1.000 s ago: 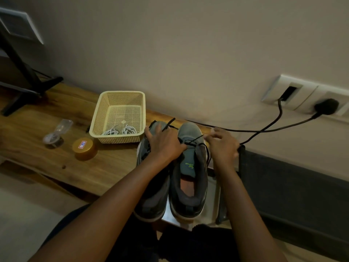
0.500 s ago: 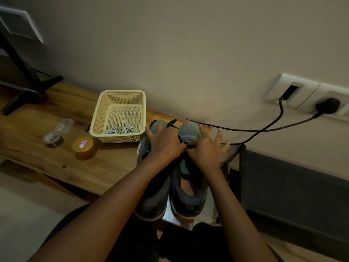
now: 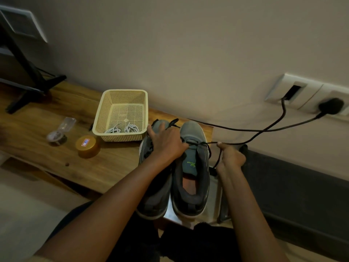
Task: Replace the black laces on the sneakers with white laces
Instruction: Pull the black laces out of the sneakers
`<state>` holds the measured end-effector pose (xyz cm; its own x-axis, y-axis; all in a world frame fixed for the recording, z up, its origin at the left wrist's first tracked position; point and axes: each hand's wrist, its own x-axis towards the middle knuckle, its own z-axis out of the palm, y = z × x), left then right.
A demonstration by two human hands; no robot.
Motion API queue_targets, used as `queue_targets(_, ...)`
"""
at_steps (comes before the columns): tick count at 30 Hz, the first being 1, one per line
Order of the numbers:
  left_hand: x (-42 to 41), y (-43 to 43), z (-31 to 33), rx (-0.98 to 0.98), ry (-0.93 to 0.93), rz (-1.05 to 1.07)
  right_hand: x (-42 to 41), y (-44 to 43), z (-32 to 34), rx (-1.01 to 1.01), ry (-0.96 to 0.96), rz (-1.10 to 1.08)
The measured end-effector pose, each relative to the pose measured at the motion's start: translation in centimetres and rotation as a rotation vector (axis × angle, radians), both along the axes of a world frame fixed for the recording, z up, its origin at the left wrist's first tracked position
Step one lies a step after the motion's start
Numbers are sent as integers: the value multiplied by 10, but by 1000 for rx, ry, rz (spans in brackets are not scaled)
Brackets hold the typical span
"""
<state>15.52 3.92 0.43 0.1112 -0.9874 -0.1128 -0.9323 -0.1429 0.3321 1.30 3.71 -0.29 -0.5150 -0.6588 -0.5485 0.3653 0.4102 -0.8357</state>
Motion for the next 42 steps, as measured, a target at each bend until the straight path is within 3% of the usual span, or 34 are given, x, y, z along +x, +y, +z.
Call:
queue_targets(2, 0, 1, 0, -5, 6, -2, 3, 2, -4, 39, 162, 52)
queue_targets(4, 0, 1, 1, -14, 12, -1, 8, 6, -4, 0, 549, 203)
queue_targets(7, 0, 1, 1, -16, 10, -5, 15, 5, -1, -119, 1080, 615)
queue_targets(9, 0, 0, 0, -16, 7, -14, 23, 7, 2, -95, 1239, 849)
queue_targets(11, 1, 0, -1, -20, 5, -16, 26, 9, 3, -62, 1217, 931)
queue_targets(16, 0, 0, -1, -5, -7, 0, 18, 5, 3, -149, 1176, 808)
queue_targets(19, 1, -1, -1, -1, -4, 15, 6, -2, 0, -156, 834, 721)
queue_targets(23, 3, -1, -3, -8, -11, 10, -20, -6, 23, -115, 308, 370)
queue_targets(26, 2, -1, -3, -19, -25, 10, -41, -9, 25, -107, 180, 260)
queue_targets(28, 0, 0, -3, -25, -43, 3, -39, -13, 15, -95, 267, 223)
queue_targets(31, -6, 1, -2, -66, -42, -24, -25, -22, 0, -78, 747, 282)
queue_targets(33, -9, 0, -1, -98, -18, -44, -17, -29, -5, -197, 917, 360)
queue_targets(38, -18, -6, -1, -79, -35, -92, 6, -41, 1, -269, 1089, 519)
queue_targets(42, -27, -14, 0, -37, -102, -126, 20, -61, 2, -340, 999, 775)
